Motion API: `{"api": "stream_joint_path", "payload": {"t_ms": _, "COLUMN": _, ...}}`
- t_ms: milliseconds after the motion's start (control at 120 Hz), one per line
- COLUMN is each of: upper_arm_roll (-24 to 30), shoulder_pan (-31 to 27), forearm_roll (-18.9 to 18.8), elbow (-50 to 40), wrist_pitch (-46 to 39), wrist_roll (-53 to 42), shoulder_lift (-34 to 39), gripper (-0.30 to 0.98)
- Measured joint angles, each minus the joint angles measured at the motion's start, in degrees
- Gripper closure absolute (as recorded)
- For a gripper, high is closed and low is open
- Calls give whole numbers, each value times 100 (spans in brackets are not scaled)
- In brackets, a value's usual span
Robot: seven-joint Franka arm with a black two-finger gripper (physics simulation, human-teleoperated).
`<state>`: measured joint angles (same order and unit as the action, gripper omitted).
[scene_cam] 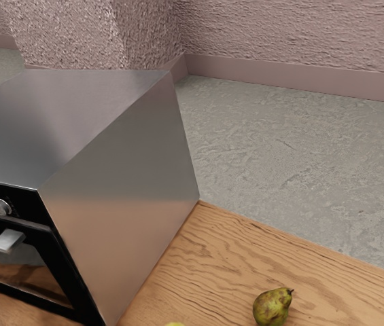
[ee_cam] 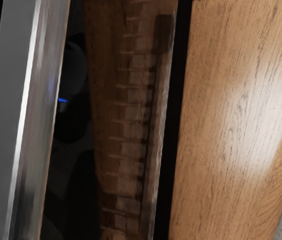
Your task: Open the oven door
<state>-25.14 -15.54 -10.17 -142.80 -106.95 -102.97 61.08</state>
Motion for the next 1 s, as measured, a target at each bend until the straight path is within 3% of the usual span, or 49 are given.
{"api": "stream_joint_path", "payload": {"t_ms": 67, "upper_arm_roll": -174, "shoulder_pan": -115, "forearm_roll": -1, "elbow": -52, "wrist_pitch": 214, "wrist_roll": -8, "shoulder_lift": 275, "gripper": 4}}
{"api": "stream_joint_path", "payload": {"t_ms": 117, "upper_arm_roll": -280, "shoulder_pan": -502, "forearm_roll": -2, "elbow": -116, "wrist_pitch": 593, "wrist_roll": -38, "shoulder_lift": 992, "gripper": 12}}
{"api": "stream_joint_path", "payload": {"t_ms": 167, "upper_arm_roll": -398, "shoulder_pan": -1353, "forearm_roll": 14, "elbow": -125, "wrist_pitch": 1112, "wrist_roll": -119, "shoulder_lift": 1734, "gripper": 10}}
{"api": "stream_joint_path", "payload": {"t_ms": 217, "upper_arm_roll": -381, "shoulder_pan": -2249, "forearm_roll": 204, "elbow": 332, "wrist_pitch": 1560, "wrist_roll": -265, "shoulder_lift": 1968, "gripper": 7}}
{"api": "stream_joint_path", "payload": {"t_ms": 267, "upper_arm_roll": -241, "shoulder_pan": -2645, "forearm_roll": 596, "elbow": 2028, "wrist_pitch": 1913, "wrist_roll": -373, "shoulder_lift": 1238, "gripper": 5}}
{"api": "stream_joint_path", "payload": {"t_ms": 350, "upper_arm_roll": 20, "shoulder_pan": -2847, "forearm_roll": 905, "elbow": 4896, "wrist_pitch": 2402, "wrist_roll": -167, "shoulder_lift": -877, "gripper": 3}}
{"api": "stream_joint_path", "payload": {"t_ms": 425, "upper_arm_roll": 1067, "shoulder_pan": -2889, "forearm_roll": 964, "elbow": 6422, "wrist_pitch": 2746, "wrist_roll": 258, "shoulder_lift": -2052, "gripper": 2}}
{"api": "stream_joint_path", "payload": {"t_ms": 508, "upper_arm_roll": 2527, "shoulder_pan": -2893, "forearm_roll": 1297, "elbow": 6931, "wrist_pitch": 2881, "wrist_roll": 868, "shoulder_lift": -2842, "gripper": 1}}
{"api": "stream_joint_path", "payload": {"t_ms": 567, "upper_arm_roll": 3218, "shoulder_pan": -2897, "forearm_roll": 1518, "elbow": 6861, "wrist_pitch": 2926, "wrist_roll": 1372, "shoulder_lift": -3138, "gripper": 1}}
{"api": "stream_joint_path", "payload": {"t_ms": 642, "upper_arm_roll": 3765, "shoulder_pan": -2897, "forearm_roll": 1598, "elbow": 6850, "wrist_pitch": 2743, "wrist_roll": 1885, "shoulder_lift": -3724, "gripper": 1}}
{"api": "stream_joint_path", "payload": {"t_ms": 733, "upper_arm_roll": 3965, "shoulder_pan": -2891, "forearm_roll": 1646, "elbow": 6870, "wrist_pitch": 2545, "wrist_roll": 2341, "shoulder_lift": -3942, "gripper": 0}}
{"api": "stream_joint_path", "payload": {"t_ms": 767, "upper_arm_roll": 3767, "shoulder_pan": -2469, "forearm_roll": 1642, "elbow": 6868, "wrist_pitch": 2502, "wrist_roll": 2493, "shoulder_lift": -4015, "gripper": 0}}
{"api": "stream_joint_path", "payload": {"t_ms": 892, "upper_arm_roll": 1659, "shoulder_pan": 719, "forearm_roll": 1460, "elbow": 6887, "wrist_pitch": 2376, "wrist_roll": 3210, "shoulder_lift": -4335, "gripper": 0}}
{"api": "stream_joint_path", "payload": {"t_ms": 933, "upper_arm_roll": 1472, "shoulder_pan": 1252, "forearm_roll": 1393, "elbow": 6889, "wrist_pitch": 2354, "wrist_roll": 3481, "shoulder_lift": -4495, "gripper": 0}}
{"api": "stream_joint_path", "payload": {"t_ms": 1000, "upper_arm_roll": 1657, "shoulder_pan": 1595, "forearm_roll": 1350, "elbow": 6890, "wrist_pitch": 2370, "wrist_roll": 3955, "shoulder_lift": -4921, "gripper": 0}}
